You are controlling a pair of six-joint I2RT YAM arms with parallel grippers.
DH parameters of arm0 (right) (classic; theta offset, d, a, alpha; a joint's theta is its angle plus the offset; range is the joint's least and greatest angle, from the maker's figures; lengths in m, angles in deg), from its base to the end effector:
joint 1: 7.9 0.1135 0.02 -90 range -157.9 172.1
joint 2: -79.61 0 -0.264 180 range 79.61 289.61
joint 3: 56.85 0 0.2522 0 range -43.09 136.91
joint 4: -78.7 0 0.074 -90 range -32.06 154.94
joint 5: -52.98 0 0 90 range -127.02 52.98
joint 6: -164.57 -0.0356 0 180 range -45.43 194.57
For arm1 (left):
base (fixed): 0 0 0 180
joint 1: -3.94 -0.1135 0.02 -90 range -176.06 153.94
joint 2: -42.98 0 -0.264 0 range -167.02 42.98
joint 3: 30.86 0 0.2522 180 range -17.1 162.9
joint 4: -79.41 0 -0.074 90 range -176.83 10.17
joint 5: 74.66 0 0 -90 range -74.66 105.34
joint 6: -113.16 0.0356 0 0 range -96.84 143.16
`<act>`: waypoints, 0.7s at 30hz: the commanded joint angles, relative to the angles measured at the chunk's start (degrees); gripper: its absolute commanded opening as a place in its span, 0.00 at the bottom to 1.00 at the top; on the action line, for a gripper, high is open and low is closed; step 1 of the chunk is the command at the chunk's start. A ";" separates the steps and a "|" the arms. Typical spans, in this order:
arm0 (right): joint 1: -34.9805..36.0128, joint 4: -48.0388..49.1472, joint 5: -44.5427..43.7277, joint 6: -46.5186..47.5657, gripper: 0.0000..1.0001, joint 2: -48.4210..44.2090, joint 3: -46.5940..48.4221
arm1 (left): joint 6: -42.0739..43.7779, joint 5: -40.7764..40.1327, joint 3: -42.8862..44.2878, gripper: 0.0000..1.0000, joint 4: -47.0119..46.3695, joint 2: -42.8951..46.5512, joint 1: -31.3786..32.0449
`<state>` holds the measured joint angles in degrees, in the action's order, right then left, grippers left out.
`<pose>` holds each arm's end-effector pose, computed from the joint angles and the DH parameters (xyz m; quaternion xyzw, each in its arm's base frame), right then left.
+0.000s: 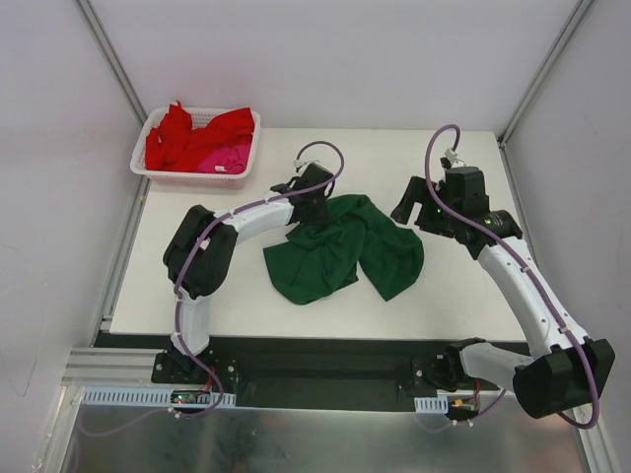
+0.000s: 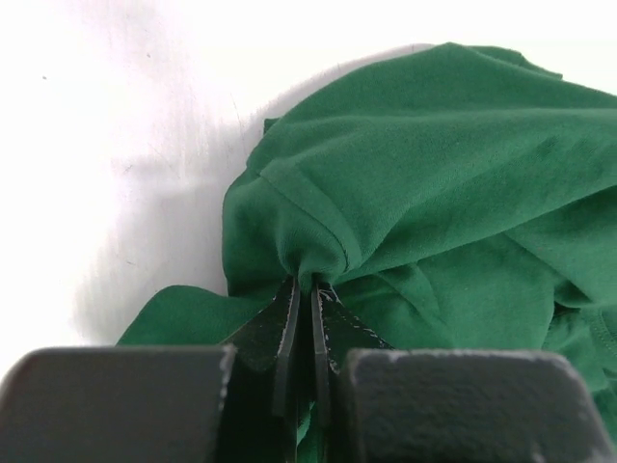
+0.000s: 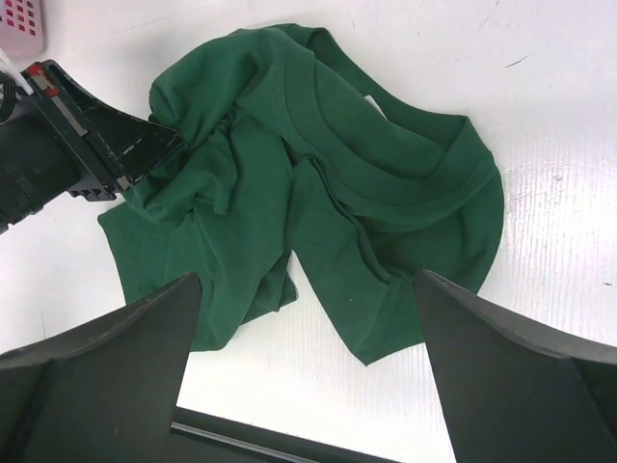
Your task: Fold and stack the t-shirts
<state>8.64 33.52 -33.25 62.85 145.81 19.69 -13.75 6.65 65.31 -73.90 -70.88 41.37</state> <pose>0.2404 0.0738 0.3377 -0.0525 0.8845 0.1412 0.4416 0.3567 -0.2663 0.2019 -0.0252 0.9193 -0.1779 0.3502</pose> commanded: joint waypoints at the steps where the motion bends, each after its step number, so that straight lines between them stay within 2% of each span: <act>1: 0.25 1.71 1.59 0.92 0.96 -0.36 2.43 | -1.15 -2.12 2.14 0.00 0.96 4.18 -0.17; 8: 0.34 1.36 0.10 1.18 0.96 -1.95 0.85 | -0.45 -1.86 2.84 0.00 1.57 4.26 -0.17; 9: 0.25 1.36 -0.08 1.01 0.96 -1.95 0.76 | 0.16 -1.77 3.19 0.02 1.92 4.35 -0.16; 10: 0.25 1.01 -0.51 0.92 0.96 -1.77 1.11 | 1.39 -1.77 3.37 0.30 2.45 4.70 -0.25; 12: 0.25 -1.00 -2.35 1.00 0.96 -1.51 2.51 | 2.80 -1.51 4.77 0.69 6.12 6.72 -0.43; 13: 0.25 -2.40 -3.32 1.18 0.96 -0.81 5.04 | 4.89 -1.25 6.43 0.99 7.80 8.73 -0.43; 15: 0.25 -6.71 -6.12 2.05 0.96 -0.45 7.26 | 7.36 -0.54 6.71 0.99 12.01 11.89 -0.52; 17: 0.25 -7.25 -7.02 1.97 0.96 -1.41 6.92 | 10.00 -0.19 3.21 0.99 13.26 18.57 -0.43; 21: 0.34 -4.45 -0.89 -0.92 0.96 -1.07 3.40 | 8.53 1.65 -7.86 0.99 14.93 30.08 -1.04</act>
<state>8.70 28.84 -37.27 63.46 145.20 24.15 -6.93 6.43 64.63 -64.00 -53.42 41.32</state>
